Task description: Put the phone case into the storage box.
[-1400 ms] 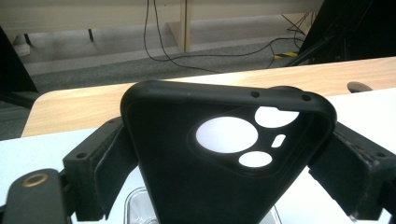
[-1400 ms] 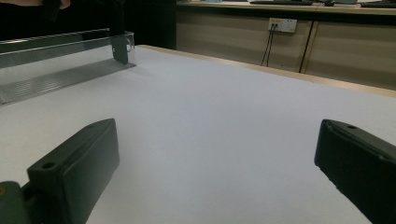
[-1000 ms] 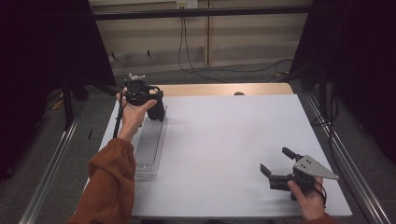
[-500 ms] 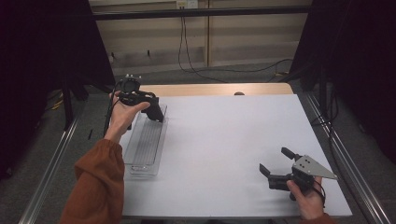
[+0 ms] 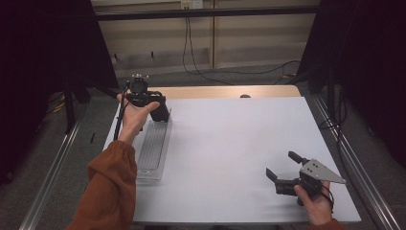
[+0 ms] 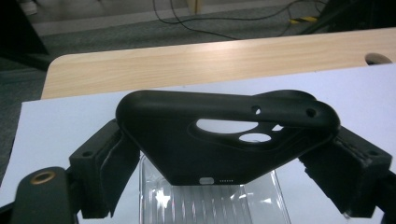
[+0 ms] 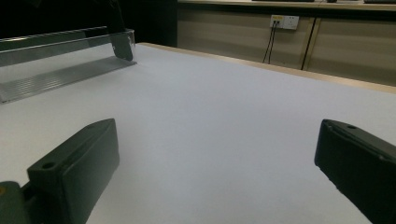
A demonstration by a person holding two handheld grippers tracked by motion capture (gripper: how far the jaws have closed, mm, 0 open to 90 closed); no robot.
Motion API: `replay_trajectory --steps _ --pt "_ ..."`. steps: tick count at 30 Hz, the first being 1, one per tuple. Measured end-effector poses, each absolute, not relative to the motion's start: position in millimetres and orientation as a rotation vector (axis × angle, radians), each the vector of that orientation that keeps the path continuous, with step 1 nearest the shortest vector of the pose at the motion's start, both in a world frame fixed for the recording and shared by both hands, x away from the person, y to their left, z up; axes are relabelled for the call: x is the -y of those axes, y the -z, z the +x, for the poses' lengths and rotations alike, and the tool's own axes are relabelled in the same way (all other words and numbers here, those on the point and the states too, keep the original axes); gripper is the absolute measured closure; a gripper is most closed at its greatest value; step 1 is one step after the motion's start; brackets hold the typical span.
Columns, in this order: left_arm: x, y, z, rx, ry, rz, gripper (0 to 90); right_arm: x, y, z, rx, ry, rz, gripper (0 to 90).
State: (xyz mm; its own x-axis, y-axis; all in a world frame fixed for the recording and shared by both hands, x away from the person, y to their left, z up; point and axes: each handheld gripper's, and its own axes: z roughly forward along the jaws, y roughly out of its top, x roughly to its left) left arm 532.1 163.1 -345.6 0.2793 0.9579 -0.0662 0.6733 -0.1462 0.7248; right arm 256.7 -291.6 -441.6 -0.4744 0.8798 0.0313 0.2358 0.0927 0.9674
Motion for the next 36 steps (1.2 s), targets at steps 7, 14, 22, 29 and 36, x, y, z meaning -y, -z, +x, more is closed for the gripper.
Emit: replay_trajectory --steps 7,14,22,29,36 --pt "-161.4 346.5 532.6 -1.482 -0.576 1.88 14.2 291.5 441.9 256.9 -1.789 -1.41 1.099 0.0" --pt "-161.4 349.4 533.6 -1.428 -0.55 1.888 12.5 291.5 441.8 256.7 -1.79 -1.41 1.099 0.0" --pt "-158.2 352.1 535.0 -1.375 -0.529 1.887 9.1 292.0 441.8 256.6 -1.79 -1.413 1.098 0.0" --pt "-160.6 354.3 537.2 -1.367 -0.522 1.891 7.5 292.2 441.9 256.7 -1.789 -1.415 1.097 0.0" --pt "-162.7 355.7 539.9 -1.322 -0.531 1.889 5.7 292.0 442.1 256.8 -1.792 -1.415 1.097 0.0"
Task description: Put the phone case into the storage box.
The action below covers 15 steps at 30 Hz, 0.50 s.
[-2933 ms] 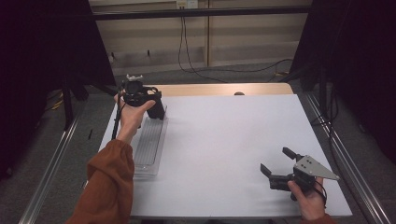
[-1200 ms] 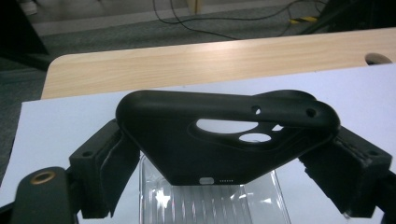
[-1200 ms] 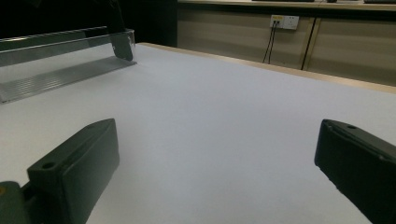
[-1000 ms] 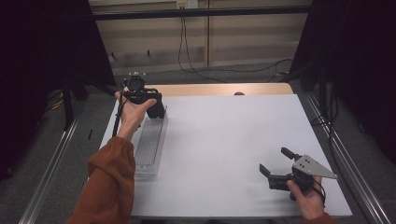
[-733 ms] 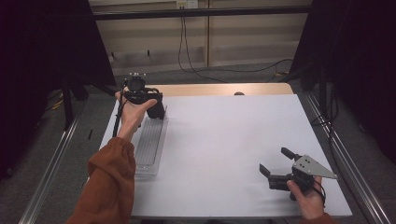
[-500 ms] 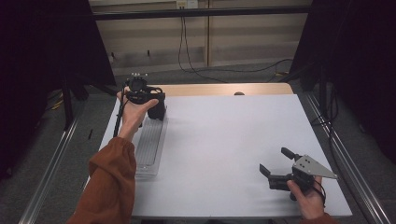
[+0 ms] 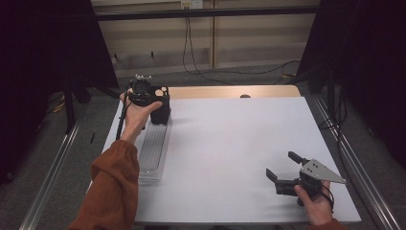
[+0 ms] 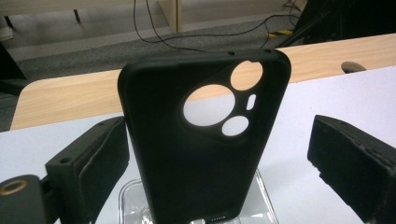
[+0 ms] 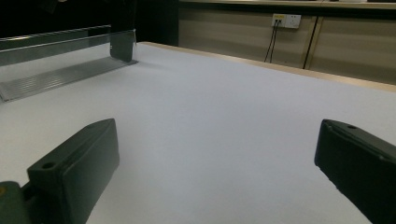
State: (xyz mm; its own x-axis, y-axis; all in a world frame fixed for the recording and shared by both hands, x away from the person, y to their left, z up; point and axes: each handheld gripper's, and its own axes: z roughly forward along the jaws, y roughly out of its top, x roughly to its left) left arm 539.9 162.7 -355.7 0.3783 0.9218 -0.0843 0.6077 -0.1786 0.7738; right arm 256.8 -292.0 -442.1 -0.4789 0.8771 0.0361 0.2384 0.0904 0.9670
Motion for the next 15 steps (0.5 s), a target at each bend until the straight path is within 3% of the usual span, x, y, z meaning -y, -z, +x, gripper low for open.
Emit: replay_trajectory --steps 15 --pt "-173.3 356.8 541.3 -1.272 -0.557 1.864 3.5 291.9 442.4 257.0 -1.795 -1.415 1.095 0.0"
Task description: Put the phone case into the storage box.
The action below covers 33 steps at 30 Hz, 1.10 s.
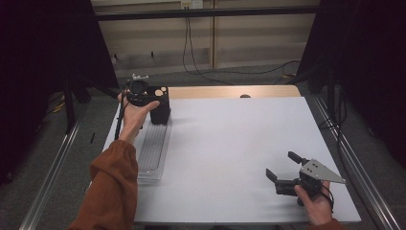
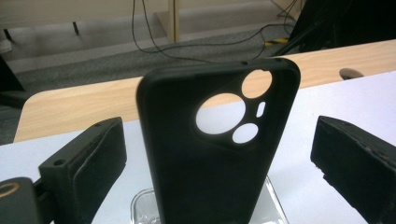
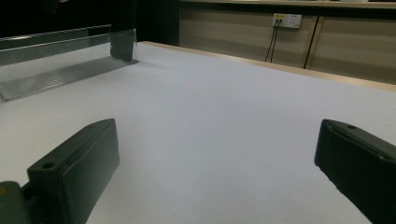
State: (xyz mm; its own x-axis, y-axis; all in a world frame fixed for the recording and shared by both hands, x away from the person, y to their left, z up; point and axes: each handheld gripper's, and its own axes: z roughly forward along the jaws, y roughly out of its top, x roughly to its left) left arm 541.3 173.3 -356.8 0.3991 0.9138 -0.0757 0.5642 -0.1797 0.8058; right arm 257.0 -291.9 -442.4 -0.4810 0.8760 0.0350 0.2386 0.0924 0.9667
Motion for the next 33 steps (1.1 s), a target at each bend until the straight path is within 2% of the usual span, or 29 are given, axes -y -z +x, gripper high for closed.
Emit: replay_trajectory --steps 19,33 --pt "-194.9 356.9 527.8 -1.179 -0.61 1.746 2.8 292.7 442.5 256.9 -1.789 -1.412 1.097 0.0" --pt "-206.3 359.6 514.5 -1.113 -0.596 1.701 3.2 296.2 443.2 254.9 -1.773 -1.406 1.106 0.0"
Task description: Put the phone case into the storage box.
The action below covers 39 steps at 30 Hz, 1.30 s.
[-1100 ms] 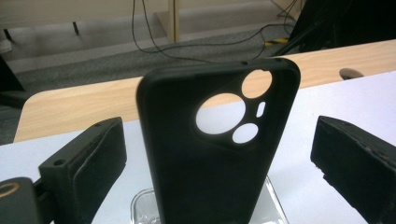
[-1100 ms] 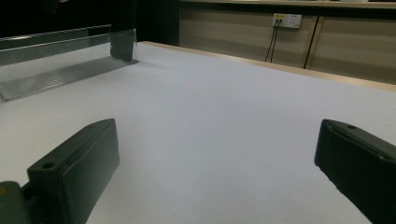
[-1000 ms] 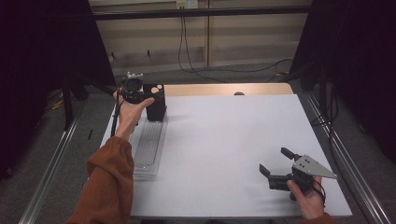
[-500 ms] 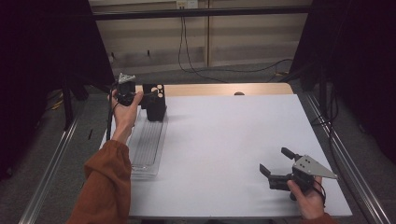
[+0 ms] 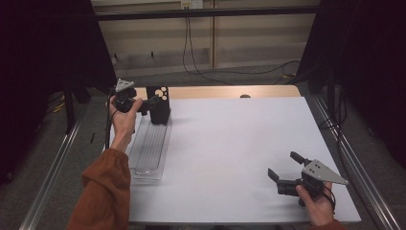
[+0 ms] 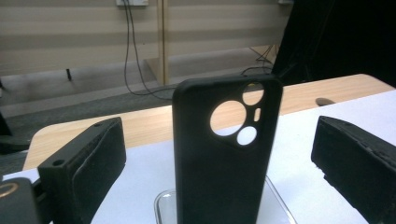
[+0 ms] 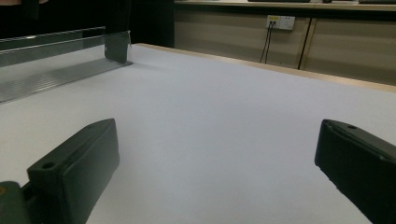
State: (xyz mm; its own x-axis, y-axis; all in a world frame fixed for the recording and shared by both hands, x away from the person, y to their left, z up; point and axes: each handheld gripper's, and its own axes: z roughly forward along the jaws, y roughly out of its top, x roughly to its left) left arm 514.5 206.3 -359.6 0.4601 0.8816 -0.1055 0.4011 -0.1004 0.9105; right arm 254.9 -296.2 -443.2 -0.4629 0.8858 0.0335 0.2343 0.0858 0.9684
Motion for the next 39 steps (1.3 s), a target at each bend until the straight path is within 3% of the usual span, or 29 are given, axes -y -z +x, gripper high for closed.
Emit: replay_trajectory --steps 39 --pt "-202.4 362.4 448.0 -0.884 -0.553 1.604 5.1 294.8 440.4 255.6 -1.759 -1.409 1.092 0.0"
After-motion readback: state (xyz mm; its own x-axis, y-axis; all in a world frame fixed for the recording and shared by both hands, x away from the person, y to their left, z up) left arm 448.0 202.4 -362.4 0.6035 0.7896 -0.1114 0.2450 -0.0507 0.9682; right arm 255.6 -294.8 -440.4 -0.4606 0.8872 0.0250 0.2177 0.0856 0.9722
